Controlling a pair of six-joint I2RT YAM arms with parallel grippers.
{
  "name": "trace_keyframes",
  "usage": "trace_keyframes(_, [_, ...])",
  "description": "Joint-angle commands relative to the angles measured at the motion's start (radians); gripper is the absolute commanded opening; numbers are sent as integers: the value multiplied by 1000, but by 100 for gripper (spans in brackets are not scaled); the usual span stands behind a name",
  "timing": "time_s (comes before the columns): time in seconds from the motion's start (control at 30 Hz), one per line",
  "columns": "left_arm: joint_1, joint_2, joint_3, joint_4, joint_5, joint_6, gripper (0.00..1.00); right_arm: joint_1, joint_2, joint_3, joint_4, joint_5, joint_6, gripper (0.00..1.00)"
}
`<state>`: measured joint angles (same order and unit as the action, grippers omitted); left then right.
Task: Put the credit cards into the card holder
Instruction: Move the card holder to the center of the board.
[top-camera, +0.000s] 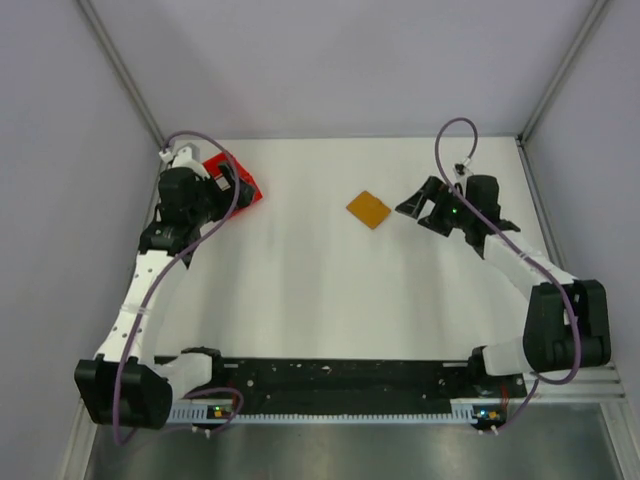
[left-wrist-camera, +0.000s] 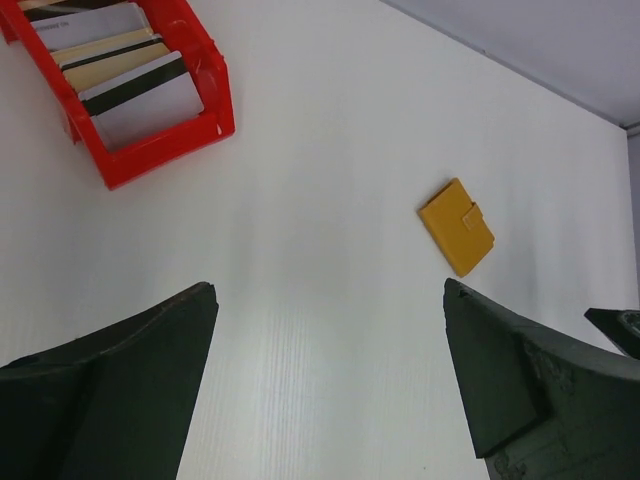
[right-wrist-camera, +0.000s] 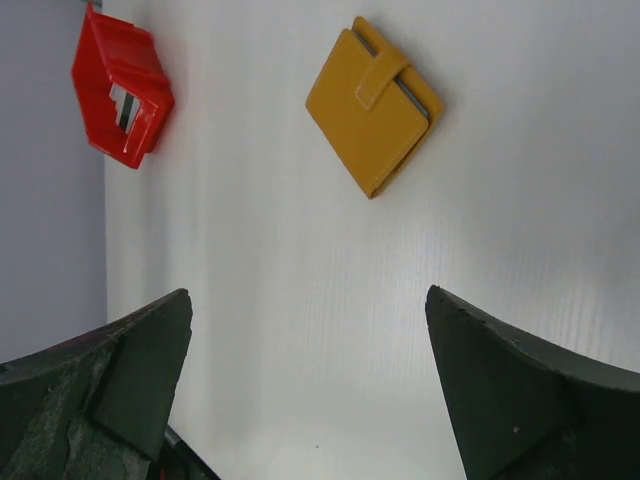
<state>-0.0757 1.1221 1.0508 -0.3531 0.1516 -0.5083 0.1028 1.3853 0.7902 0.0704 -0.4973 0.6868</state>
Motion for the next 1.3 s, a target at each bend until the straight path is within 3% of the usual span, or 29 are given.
trace_keyframes(0.0, [8, 4, 38, -18, -78, -58, 98, 17, -31, 161, -185, 86, -182, 99])
trace_keyframes(0.13, [27, 13, 41, -21, -89, -97, 98, 17, -48, 178, -227, 174, -243, 99])
trace_keyframes(0.27, [63, 25, 25, 40, 2, -151, 98, 17, 39, 303, -375, 126, -247, 99])
trace_keyframes(0.37, [68, 44, 44, -9, 2, -129, 98, 17, 121, 403, -441, 90, -262, 99])
trace_keyframes(0.5, [70, 32, 57, -141, -3, -78, 98, 28, 277, 564, -532, 137, -314, 98])
trace_keyframes(0.63, [62, -39, -64, -80, 75, -44, 98, 61, 470, 748, -582, 158, -409, 96])
trace_keyframes(0.77, [19, -80, -98, -116, 49, -24, 98, 92, 636, 912, -636, 109, -435, 88])
trace_keyframes(1.03, [-16, -111, -149, -153, 22, 28, 98, 195, 857, 1130, -679, 190, -516, 88])
trace_keyframes(1.17, [-16, -133, -138, -179, -12, 44, 98, 233, 905, 1132, -687, 296, -556, 86])
trace_keyframes(1.27, [-16, -125, -121, -176, -21, 44, 98, 274, 870, 1037, -693, 406, -602, 84])
